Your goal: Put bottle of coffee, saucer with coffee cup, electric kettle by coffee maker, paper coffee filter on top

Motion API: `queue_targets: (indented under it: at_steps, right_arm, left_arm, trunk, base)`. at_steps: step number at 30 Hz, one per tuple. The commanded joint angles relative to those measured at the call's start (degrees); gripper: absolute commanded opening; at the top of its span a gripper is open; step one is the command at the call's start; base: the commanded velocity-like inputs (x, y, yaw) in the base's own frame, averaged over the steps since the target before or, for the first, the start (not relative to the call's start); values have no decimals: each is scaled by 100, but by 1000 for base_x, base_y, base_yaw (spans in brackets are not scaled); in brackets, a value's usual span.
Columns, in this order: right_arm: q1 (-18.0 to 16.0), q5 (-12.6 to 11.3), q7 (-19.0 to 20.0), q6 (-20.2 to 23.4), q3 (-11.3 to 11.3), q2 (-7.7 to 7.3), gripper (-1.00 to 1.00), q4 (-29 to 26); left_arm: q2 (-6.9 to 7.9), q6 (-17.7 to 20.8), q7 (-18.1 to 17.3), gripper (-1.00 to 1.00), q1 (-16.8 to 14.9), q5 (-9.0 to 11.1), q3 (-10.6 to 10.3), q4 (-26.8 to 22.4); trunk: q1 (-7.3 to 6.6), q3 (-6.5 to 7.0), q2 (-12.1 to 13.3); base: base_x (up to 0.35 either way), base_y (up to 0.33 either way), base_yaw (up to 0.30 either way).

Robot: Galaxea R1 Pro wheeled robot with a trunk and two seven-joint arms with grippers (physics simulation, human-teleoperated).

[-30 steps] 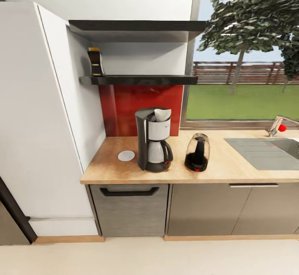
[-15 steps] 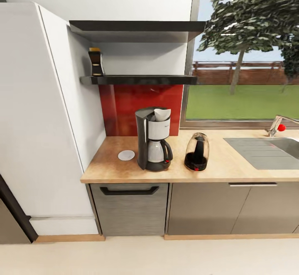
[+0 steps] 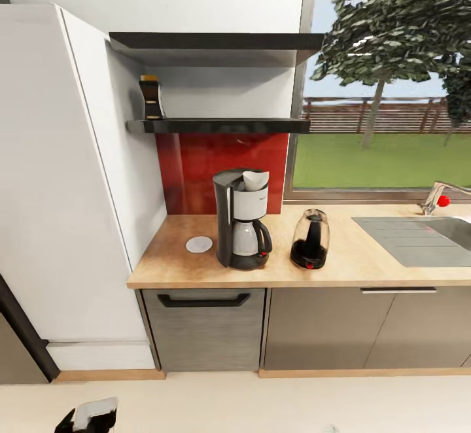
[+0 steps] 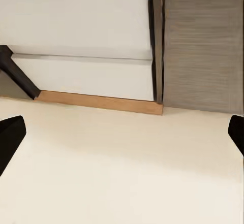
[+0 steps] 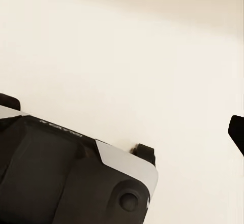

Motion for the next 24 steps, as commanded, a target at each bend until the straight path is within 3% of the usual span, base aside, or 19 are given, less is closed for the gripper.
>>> queue_targets:
  at_steps: [1,8,15,21,23,24]
  right_arm:
    - [0,7,18,-11,38,-7,100,-10]
    - [5,14,10,-77,42,-50,100,-4]
    - [53,17,-55,-76,40,-74,100,-4]
    - [193,-13,-764,-47,9,-88,100,-9]
    - [233,-59,-876,-39,-79,-73,100,-7]
    - [280,-170,-933,-30,-230,-55,100,-5]
  left_arm:
    - [-6,-20,20,100,-52,-23,-6,-155]
    - [-75,-218,18,100,-197,-29,-30,-871]
    - [-187,-433,17,100,-606,-66,-121,-1341]
    - [-206,-408,31,100,-811,-40,-124,-2239]
    - [-213,-405,30,100,-823,-33,-128,-2523]
    - [-214,-397,29,100,-834,-29,-149,-2765]
  trunk:
    - [3,-9,-9]
    - [3,-9,-9]
    - [3,-9,-9]
    - [3,-9,-9]
    - [3,-9,-9]
    - [3,-9,-9]
  base:
    - [0,0,0]
    - [0,0,0]
    - [0,0,0]
    - [0,0,0]
    - [0,0,0]
    - [0,0,0]
